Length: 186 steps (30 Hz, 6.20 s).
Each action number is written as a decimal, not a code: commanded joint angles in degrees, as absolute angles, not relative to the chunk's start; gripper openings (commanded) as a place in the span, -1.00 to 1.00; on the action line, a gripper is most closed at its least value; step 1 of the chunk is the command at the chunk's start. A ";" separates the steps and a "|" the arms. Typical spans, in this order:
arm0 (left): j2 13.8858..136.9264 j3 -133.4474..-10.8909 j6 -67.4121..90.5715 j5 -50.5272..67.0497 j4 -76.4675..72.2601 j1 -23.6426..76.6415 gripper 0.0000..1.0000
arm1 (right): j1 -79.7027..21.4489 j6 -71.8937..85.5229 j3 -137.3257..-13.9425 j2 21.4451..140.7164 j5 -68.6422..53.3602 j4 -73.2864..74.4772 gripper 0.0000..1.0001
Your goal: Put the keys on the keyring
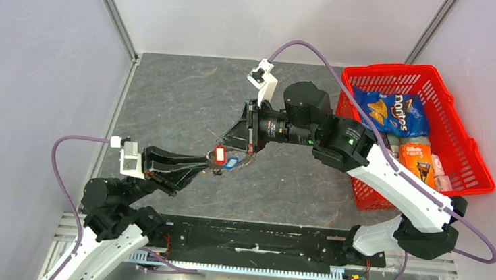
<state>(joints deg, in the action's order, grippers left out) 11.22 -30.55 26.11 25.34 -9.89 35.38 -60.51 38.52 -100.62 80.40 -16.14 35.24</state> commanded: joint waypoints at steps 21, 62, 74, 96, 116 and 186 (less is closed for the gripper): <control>10.74 -34.89 28.10 30.88 -14.26 35.24 -0.40 | -59.76 36.88 -100.00 76.81 -24.35 31.05 -1.00; 13.81 -37.21 23.41 34.88 -7.90 35.24 -0.23 | -58.07 29.08 -99.66 75.75 -30.14 35.86 -1.00; 13.03 -33.53 21.88 29.07 -3.99 35.24 -0.21 | -53.57 27.81 -91.82 77.20 -38.25 27.69 -1.00; 15.47 -25.83 25.95 28.37 -18.15 35.25 -0.24 | -52.87 34.97 -96.22 78.84 -38.06 26.90 -1.00; 12.58 -28.00 26.13 23.99 -8.31 35.25 -0.25 | -50.21 26.63 -72.83 73.58 -28.31 33.46 -0.27; 9.93 -30.05 25.31 24.46 -0.35 35.26 0.14 | -46.97 39.57 -42.96 94.46 -31.12 -6.20 -1.00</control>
